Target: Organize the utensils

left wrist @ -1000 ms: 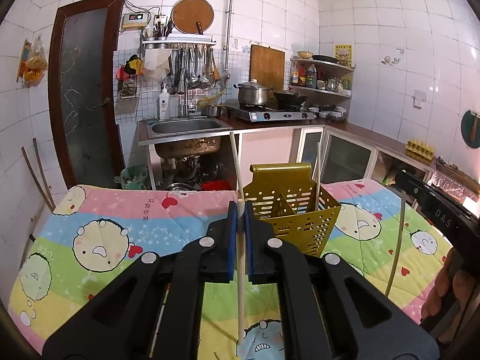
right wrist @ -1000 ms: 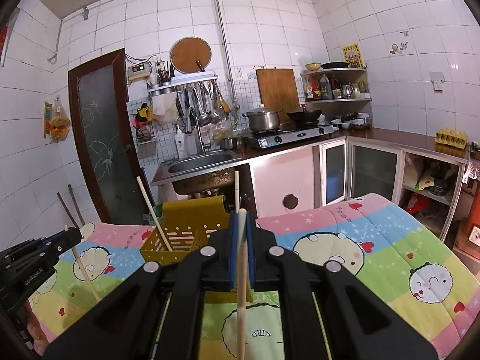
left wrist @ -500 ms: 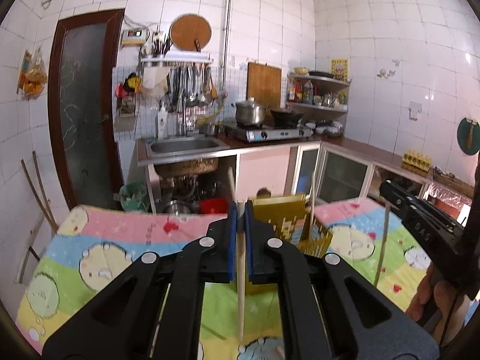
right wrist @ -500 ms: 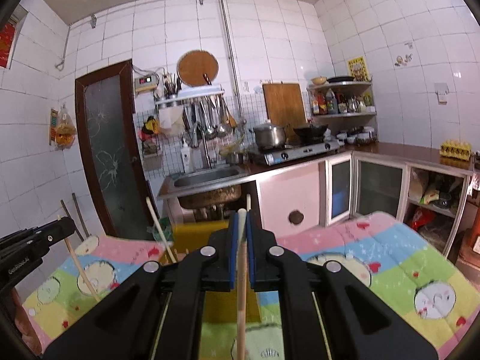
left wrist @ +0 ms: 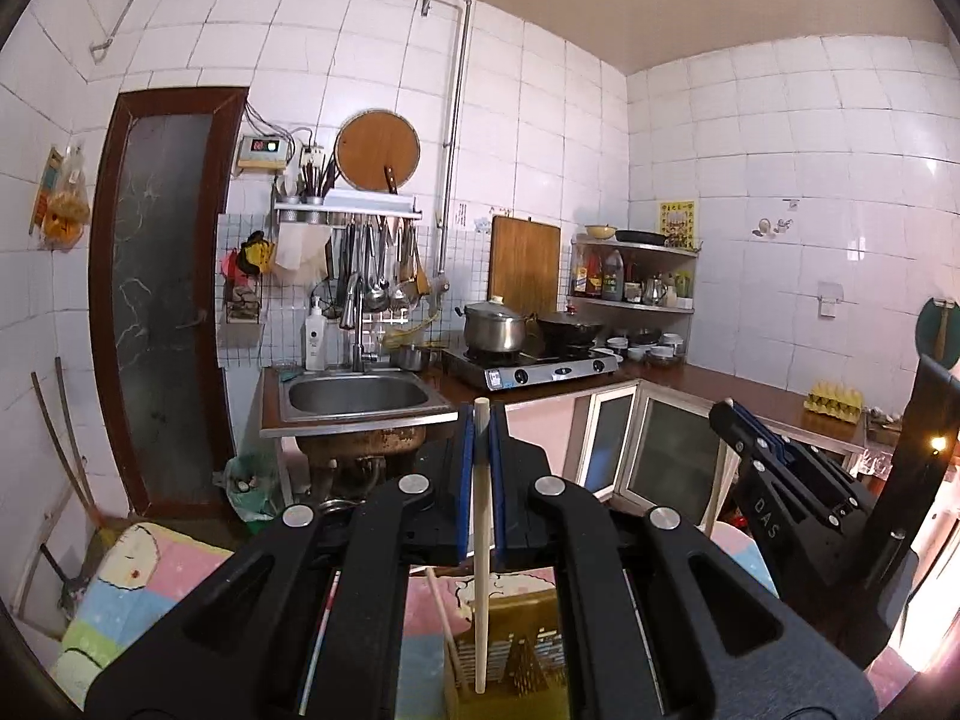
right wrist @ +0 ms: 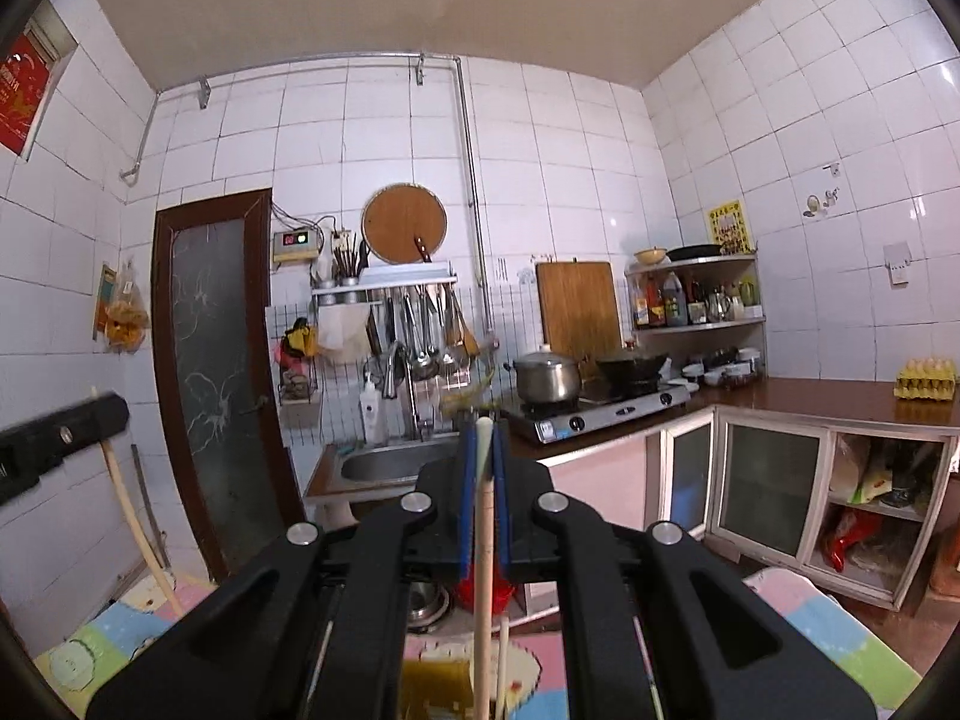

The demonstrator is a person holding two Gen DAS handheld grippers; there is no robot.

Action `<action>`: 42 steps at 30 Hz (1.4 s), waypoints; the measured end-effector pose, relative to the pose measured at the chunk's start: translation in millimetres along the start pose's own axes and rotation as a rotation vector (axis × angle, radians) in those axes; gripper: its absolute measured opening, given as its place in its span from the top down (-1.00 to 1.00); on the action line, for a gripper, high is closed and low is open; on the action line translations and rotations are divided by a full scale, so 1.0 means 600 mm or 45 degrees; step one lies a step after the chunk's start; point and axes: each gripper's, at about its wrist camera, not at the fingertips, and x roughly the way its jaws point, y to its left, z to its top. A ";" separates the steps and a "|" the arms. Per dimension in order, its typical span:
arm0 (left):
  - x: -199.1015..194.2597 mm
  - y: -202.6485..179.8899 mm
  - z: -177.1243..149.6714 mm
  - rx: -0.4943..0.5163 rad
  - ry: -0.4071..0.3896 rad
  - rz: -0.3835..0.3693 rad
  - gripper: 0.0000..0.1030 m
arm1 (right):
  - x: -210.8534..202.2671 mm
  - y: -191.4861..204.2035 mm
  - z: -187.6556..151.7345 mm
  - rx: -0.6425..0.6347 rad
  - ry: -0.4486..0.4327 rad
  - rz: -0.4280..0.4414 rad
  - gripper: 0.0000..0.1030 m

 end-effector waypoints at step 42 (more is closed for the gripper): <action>0.015 0.102 -0.156 -0.044 0.344 0.201 -0.78 | -0.007 -0.035 -0.142 -0.020 0.454 -0.066 -0.08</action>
